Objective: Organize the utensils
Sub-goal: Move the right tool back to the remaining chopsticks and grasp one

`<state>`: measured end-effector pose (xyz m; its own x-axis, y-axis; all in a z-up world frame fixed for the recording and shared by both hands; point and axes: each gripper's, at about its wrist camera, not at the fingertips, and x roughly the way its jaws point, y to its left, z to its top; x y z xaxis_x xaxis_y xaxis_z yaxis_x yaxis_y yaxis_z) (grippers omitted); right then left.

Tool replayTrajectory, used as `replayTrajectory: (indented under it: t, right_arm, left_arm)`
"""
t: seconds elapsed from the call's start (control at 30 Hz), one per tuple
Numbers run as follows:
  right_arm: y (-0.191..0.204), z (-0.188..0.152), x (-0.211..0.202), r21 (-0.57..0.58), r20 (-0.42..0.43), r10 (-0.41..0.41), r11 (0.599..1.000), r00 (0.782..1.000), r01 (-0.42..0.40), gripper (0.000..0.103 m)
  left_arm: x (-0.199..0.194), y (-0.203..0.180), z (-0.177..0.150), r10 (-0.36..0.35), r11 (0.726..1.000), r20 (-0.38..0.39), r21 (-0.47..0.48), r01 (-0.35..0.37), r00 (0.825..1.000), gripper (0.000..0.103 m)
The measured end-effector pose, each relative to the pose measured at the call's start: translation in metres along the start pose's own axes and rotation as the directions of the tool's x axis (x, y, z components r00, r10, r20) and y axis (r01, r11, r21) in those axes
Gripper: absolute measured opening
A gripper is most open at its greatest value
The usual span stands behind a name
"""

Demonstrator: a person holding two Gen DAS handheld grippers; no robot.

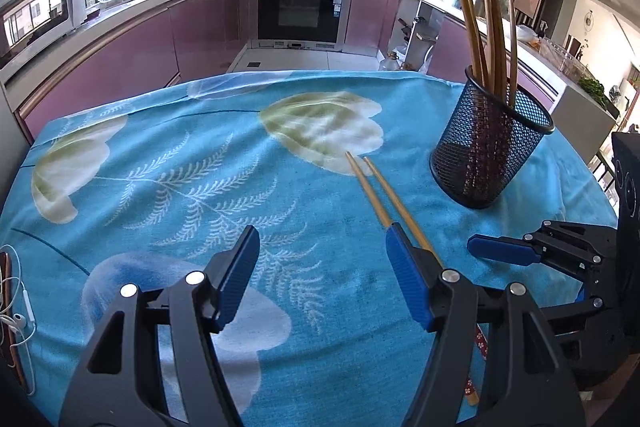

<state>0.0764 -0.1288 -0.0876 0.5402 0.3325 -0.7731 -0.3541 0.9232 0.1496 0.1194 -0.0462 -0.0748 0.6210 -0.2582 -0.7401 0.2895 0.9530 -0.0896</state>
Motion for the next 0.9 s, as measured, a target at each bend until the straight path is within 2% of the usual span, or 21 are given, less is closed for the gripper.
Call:
replayTrajectory:
  t: [0.2,0.43,0.63,0.9]
  right_arm:
    - [-0.013,0.000,-0.001,0.059,-0.002,0.035,0.998,0.999,-0.035,0.027]
    - [-0.018,-0.001,-0.002,0.075,-0.001,0.048,0.996,0.999,-0.048,0.025]
    - [-0.017,0.002,-0.001,0.066,-0.005,0.041,0.997,0.999,-0.041,0.025]
    - [-0.013,0.013,0.009,0.034,-0.009,0.014,0.999,1.000,-0.014,0.025]
  left_arm:
    - [0.013,-0.017,0.002,-0.022,0.998,-0.036,0.059,0.024,0.999,0.065]
    - [0.028,-0.029,0.002,-0.016,0.995,-0.077,0.092,0.023,0.997,0.062]
    - [0.040,-0.030,0.004,-0.033,0.996,-0.119,0.081,0.043,0.992,0.049]
    - [0.047,-0.032,0.008,-0.046,0.994,-0.129,0.088,0.058,0.991,0.032]
